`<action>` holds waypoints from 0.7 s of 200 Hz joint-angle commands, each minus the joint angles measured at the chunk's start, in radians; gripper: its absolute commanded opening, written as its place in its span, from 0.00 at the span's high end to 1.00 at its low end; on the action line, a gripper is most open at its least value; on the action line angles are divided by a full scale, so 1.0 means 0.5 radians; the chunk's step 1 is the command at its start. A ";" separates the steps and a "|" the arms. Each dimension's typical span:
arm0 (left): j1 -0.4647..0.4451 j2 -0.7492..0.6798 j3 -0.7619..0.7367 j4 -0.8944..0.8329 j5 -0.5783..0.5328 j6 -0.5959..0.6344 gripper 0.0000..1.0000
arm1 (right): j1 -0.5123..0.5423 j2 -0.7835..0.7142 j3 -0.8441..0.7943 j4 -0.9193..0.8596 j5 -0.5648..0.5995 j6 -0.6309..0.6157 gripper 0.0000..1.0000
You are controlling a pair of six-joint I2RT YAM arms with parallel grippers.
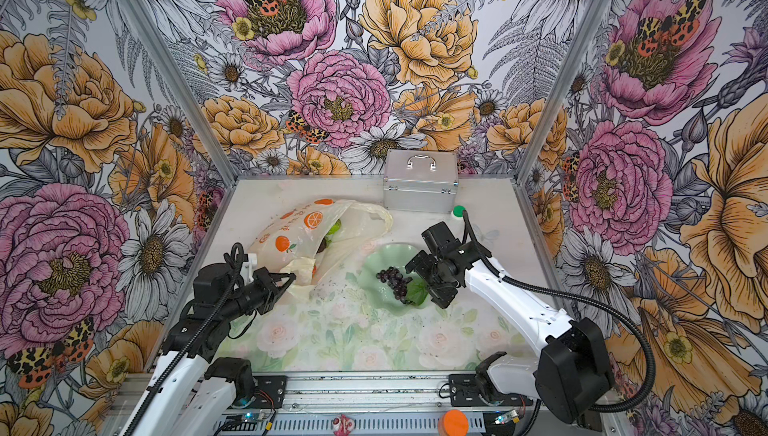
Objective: Place the fruits into the plastic bag
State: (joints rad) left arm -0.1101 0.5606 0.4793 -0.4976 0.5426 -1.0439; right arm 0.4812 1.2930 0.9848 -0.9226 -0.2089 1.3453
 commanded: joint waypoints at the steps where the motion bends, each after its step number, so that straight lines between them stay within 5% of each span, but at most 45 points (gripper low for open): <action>1: -0.038 -0.007 0.008 0.062 -0.053 0.027 1.00 | 0.019 0.061 0.099 0.050 0.112 0.015 0.02; 140: -0.148 -0.066 0.088 -0.014 -0.186 0.155 1.00 | 0.160 0.442 0.095 0.266 0.120 0.054 0.06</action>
State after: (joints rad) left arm -0.1749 0.5358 0.4805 -0.4862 0.4797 -1.0084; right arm 0.5514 1.4887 1.0500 -0.8249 -0.1684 1.3495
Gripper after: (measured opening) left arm 0.047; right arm 0.938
